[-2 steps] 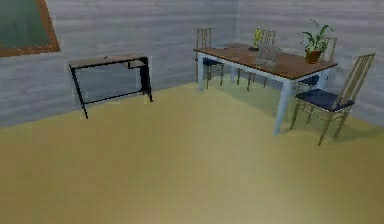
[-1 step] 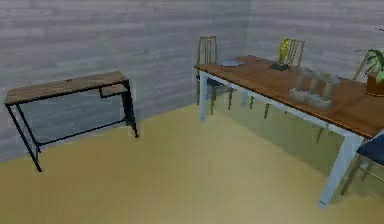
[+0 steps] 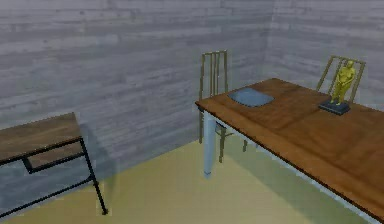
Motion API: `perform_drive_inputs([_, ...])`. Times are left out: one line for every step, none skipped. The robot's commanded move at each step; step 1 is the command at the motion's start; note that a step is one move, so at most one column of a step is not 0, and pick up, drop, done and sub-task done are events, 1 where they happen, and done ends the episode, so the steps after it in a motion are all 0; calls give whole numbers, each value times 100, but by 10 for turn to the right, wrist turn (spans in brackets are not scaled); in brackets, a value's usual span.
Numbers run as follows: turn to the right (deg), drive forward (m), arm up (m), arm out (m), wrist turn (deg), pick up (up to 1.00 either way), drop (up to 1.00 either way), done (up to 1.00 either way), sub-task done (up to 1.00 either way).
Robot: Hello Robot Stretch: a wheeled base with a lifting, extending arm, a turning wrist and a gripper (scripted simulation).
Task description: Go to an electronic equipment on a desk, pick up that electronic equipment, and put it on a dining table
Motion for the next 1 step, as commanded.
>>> perform_drive_inputs([0,30,0,0,0,0,0,0,0])
